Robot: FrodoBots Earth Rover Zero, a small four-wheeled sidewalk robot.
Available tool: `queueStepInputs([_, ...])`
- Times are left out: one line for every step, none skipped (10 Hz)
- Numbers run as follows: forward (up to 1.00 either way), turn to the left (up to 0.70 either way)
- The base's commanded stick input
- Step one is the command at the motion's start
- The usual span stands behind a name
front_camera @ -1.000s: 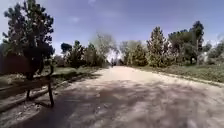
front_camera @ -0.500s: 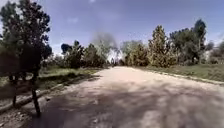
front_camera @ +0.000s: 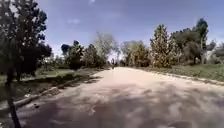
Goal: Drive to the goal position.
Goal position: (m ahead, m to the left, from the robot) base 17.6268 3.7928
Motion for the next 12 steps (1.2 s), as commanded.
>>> queueStepInputs([0.7, 0.0])
queueStepInputs([0.7, 0.0])
queueStepInputs([0.7, 0.0])
queueStepInputs([0.7, 0.0])
queueStepInputs([0.7, 0.0])
queueStepInputs([0.7, 0.0])
queueStepInputs([0.7, 0.0])
queueStepInputs([0.7, 0.0])
queueStepInputs([0.7, 0.0])
queueStepInputs([0.7, 0.0])
queueStepInputs([0.7, 0.0])
queueStepInputs([0.7, 0.0])
